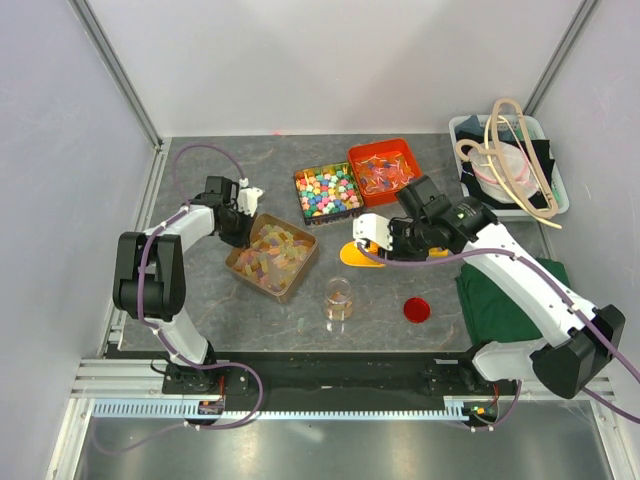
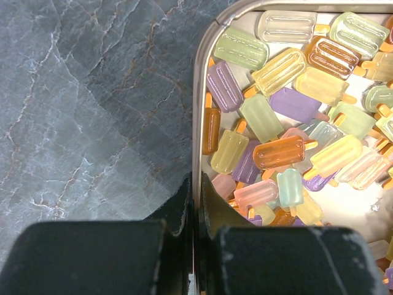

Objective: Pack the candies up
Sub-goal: Place the fake candies in the packing bottle.

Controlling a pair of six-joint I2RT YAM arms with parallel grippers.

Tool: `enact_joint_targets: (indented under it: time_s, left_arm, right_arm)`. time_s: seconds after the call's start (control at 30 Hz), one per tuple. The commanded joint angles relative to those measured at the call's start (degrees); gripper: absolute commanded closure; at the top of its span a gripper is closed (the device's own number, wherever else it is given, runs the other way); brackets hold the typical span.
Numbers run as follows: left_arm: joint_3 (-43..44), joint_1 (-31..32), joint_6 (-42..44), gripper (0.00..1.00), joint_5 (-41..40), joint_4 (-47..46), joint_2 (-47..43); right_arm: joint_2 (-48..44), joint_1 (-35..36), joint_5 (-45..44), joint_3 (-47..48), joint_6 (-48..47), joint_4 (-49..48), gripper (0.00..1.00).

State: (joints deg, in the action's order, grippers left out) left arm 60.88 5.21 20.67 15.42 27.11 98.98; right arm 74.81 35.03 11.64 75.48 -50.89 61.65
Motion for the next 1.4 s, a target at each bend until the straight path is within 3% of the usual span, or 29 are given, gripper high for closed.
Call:
enact_joint_targets:
  time_s: [0.0,0.67,1.37]
  left_arm:
    - [0.1,-0.4,0.3,0.98,4.1,-2.1,-0.7]
    - [-0.2,-1.2,0.5,0.98,3.6,-2.4,0.4]
    - [-0.4,-1.5,0.3,0.98,3.5,-2.5,0.6]
  right_arm:
    - [-2.6,0.4,-4.9,0.4,-2.8,3.9,1.0]
    - [-1.0,10.8,-10.3,5.0,-1.2,9.5,1.0]
    - [2.7,20.6,-23.0,7.4,-3.5,13.2,1.0]
